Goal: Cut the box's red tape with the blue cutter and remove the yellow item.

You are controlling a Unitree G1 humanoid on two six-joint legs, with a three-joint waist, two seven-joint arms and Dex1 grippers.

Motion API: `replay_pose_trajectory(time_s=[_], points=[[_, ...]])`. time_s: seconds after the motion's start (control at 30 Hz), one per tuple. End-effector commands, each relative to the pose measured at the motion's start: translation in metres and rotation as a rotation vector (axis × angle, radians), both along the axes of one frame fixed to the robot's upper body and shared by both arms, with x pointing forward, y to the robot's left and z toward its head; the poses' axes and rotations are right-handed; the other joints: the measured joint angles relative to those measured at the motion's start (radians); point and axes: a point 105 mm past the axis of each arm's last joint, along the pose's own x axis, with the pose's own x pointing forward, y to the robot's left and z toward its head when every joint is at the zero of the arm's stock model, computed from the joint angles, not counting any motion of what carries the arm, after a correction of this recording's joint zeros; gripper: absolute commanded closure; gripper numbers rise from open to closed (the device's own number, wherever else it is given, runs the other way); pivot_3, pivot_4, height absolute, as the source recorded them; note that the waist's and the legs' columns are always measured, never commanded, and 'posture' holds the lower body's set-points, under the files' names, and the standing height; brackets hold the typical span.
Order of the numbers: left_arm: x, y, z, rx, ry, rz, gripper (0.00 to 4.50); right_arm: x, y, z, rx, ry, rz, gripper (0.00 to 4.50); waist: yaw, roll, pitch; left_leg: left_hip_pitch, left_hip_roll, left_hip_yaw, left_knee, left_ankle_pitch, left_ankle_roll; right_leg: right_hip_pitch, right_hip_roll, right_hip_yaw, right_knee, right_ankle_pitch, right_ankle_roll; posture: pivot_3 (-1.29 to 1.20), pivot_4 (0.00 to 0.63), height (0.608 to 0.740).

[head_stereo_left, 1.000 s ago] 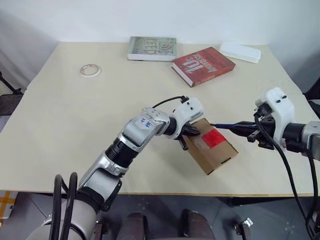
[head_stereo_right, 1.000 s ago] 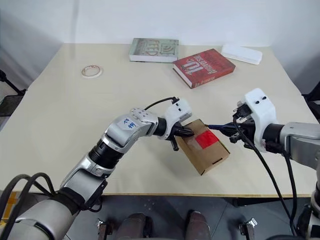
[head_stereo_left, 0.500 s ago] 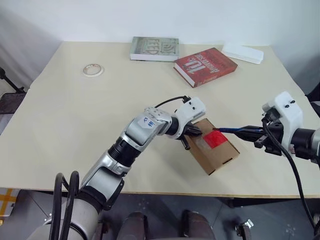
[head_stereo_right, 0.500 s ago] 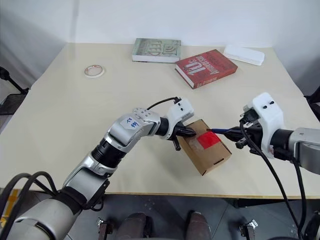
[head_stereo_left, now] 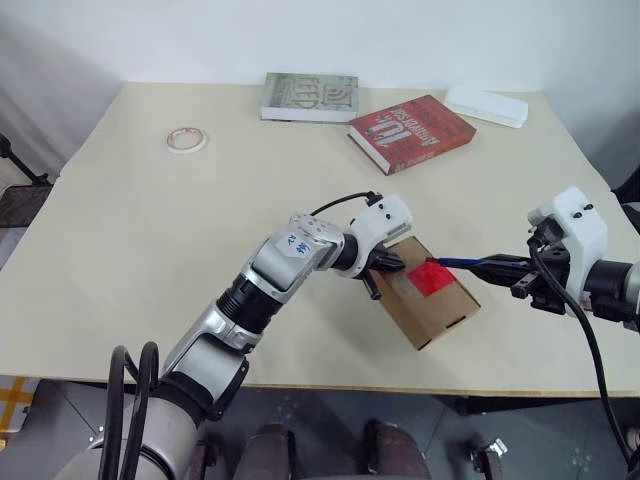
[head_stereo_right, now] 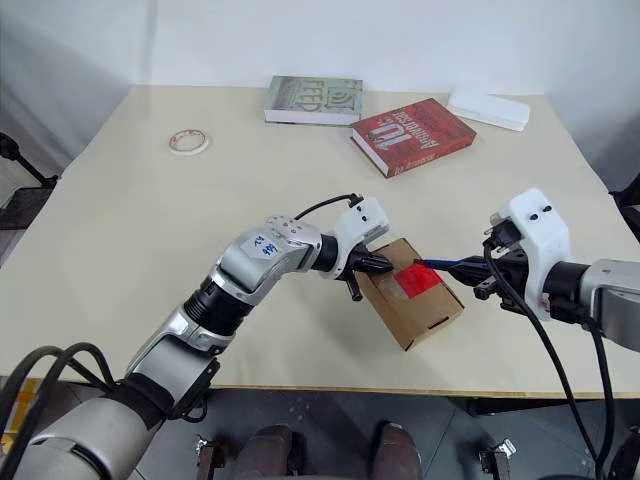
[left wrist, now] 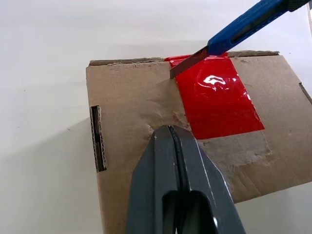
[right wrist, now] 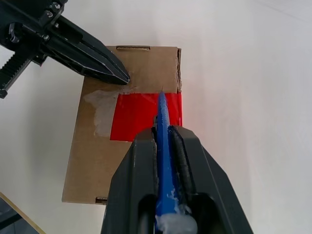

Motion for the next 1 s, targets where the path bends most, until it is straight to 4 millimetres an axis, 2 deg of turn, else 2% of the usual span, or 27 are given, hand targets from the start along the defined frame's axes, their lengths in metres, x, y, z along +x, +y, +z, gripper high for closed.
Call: replay_pose_trajectory(time_s=[0.03,0.2,0.5,0.8,1.0], points=[[0.008,0.011,-0.021,0.082,0.028,0.069,4.48,0.0,-0.01,0.006,-0.017,-0.036,-0.055,4.38,0.0,0.0,0.0,0.0,0.0,0.0,0.0,0.0,0.0,0.0,0.0,0.0,0.0,0.0,0.0,0.0,0.15,0.74],[0.007,0.011,-0.02,0.08,0.028,0.065,4.48,0.004,-0.009,0.022,0.037,-0.11,-0.052,4.38,-0.001,0.0,0.0,0.0,0.0,0.0,0.0,0.0,0.0,0.0,0.0,0.0,-0.001,0.0,0.0,0.0,0.15,0.74],[0.007,0.01,-0.02,0.077,0.029,0.063,4.48,0.007,-0.006,0.013,0.046,-0.088,-0.053,4.38,-0.001,0.0,0.0,0.0,0.0,0.0,0.0,0.0,0.0,0.0,0.0,0.0,0.0,0.0,0.0,0.0,0.15,0.74],[0.006,0.009,-0.019,0.076,0.031,0.061,4.48,0.02,-0.004,0.009,0.058,-0.091,-0.055,4.38,-0.001,0.0,0.0,0.0,0.0,0.0,0.0,0.0,0.0,0.0,0.0,0.0,-0.001,0.0,0.0,0.0,0.15,0.74],[0.006,0.01,-0.019,0.075,0.032,0.065,4.48,0.019,-0.006,0.004,0.051,-0.078,-0.058,4.38,-0.001,0.0,0.0,0.0,0.0,0.0,0.0,0.0,0.0,0.0,0.0,0.0,-0.001,0.0,0.0,0.0,0.15,0.74]])
